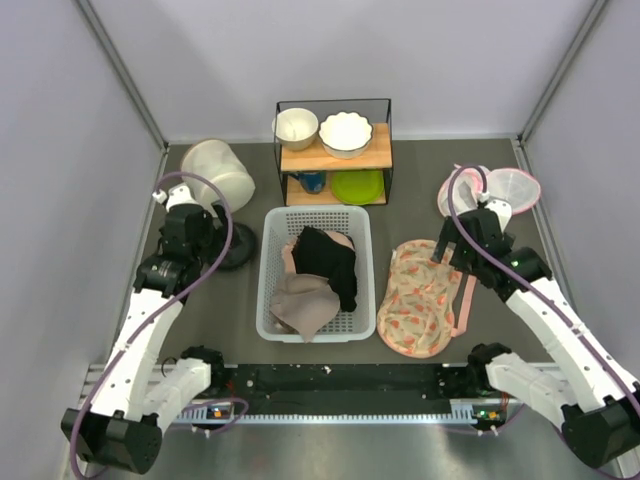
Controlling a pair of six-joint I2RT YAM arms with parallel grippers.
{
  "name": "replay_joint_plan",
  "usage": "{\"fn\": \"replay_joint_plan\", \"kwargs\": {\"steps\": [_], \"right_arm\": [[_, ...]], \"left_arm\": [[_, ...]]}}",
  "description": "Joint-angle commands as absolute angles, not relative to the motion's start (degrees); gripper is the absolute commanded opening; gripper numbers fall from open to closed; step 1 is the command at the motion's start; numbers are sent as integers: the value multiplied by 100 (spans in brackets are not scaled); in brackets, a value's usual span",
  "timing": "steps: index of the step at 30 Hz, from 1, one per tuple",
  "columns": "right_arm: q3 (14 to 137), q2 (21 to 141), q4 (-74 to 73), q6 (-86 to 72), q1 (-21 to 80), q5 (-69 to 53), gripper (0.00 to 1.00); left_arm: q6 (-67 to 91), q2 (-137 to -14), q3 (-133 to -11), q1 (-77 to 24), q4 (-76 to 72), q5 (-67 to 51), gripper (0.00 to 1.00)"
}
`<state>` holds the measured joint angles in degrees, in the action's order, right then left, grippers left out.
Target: Unzip the laundry bag and remove the bra
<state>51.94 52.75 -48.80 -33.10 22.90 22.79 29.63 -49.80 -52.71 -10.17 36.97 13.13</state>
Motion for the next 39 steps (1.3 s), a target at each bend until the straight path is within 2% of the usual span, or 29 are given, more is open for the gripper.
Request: {"fn": "replay_joint_plan", "kwargs": {"steps": [1,9,15,18,23,27,29,33,36,39], "right_arm": [[5159,5019,-4535,-3287,2347,2224,99],[4869,4501,-4035,-3112,2338,1741,99],[4764,4245,-3850,-3006,2347,1591,99],[4720,4315,-3797,-2997,2347,1573,99],[4729,4526,-3683,-3032,2355,1389,99],[4702,4658,-3569,-3067,2338,1248,99],[4702,4745,-3516,-3076,2347,1231,99],[4746,4974,-3393,-3076,2347,1152,99],[4790,5203,-3305,-3085,2338,1038,99],[4834,5404,-3208,-3146,2347,897,99]], "left_arm": [[2804,-5168,-5432,-984,3639,1249,99],[2698,-6195,-6220,-818,3823,615,99],[2418,-7223,-7452,-712,4061,1326,99],[2530,-7716,-8005,-493,3973,1283,99],[2935,-8663,-8743,306,3639,678,99],[3050,-9622,-9578,632,3717,598,99],[3093,-10244,-10226,781,4034,291,99],[3111,-10976,-10775,923,3973,-272,98],[3137,-11460,-11082,914,3876,-290,93],[3111,-11943,-11442,923,3832,-632,74]]}}
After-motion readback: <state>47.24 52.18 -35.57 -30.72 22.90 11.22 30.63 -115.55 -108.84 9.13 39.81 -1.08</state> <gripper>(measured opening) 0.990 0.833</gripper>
